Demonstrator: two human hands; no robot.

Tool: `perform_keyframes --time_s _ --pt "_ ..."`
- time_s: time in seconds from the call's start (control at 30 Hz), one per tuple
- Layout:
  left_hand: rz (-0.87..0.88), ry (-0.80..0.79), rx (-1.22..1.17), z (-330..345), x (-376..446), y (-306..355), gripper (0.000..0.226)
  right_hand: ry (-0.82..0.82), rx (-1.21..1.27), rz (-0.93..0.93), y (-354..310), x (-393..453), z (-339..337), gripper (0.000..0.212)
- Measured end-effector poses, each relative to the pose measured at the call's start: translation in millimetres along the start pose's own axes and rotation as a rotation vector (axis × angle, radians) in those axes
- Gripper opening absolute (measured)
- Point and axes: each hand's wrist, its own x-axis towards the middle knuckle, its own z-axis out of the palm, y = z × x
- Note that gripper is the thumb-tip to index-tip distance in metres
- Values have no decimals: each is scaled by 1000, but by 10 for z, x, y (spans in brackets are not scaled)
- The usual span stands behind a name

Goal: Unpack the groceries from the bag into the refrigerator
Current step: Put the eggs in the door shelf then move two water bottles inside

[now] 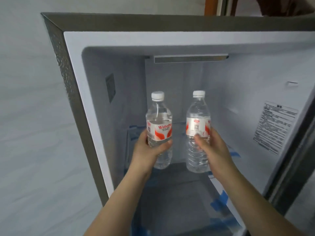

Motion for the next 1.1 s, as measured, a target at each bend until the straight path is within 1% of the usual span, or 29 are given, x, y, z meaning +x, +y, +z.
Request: perform_keyframes --time_s 0.17,0.27,0.33,0.43,0.53,0.63,0.7,0.8,0.87,0.93,0.97,1.1 --pt "-16 78 5 61 413 -213 48 31 6 8 183 357 40 68" --pt "-4 143 34 141 625 -337 44 37 -10 16 346 596 29 67" --pt "-13 198 24 211 728 -403 45 21 -13 16 455 758 45 64" --pt "-46 226 5 323 868 -498 52 -10 -34 -3 613 958 105 59" --pt "-56 243 -3 380 1000 -569 47 -29 -60 -3 732 1141 155 58" --pt "-74 229 -8 376 1129 -637 47 -44 -63 -5 822 1321 190 60" --pt "-53 205 -8 364 1223 -690 47 -55 -58 -6 885 1427 206 65" --pt "-1 156 28 368 1332 -719 52 -92 -62 -7 958 1564 217 66" --pt "8 129 61 371 1407 -742 64 -122 -101 9 948 1645 192 62" --pt "-8 117 89 363 1485 -795 83 -180 -154 30 916 1741 127 52" --pt "-20 116 107 360 1525 -823 86 -206 -177 45 908 1793 87 52" --pt "-31 49 198 365 1628 -884 74 -247 -261 62 926 1911 9 61"
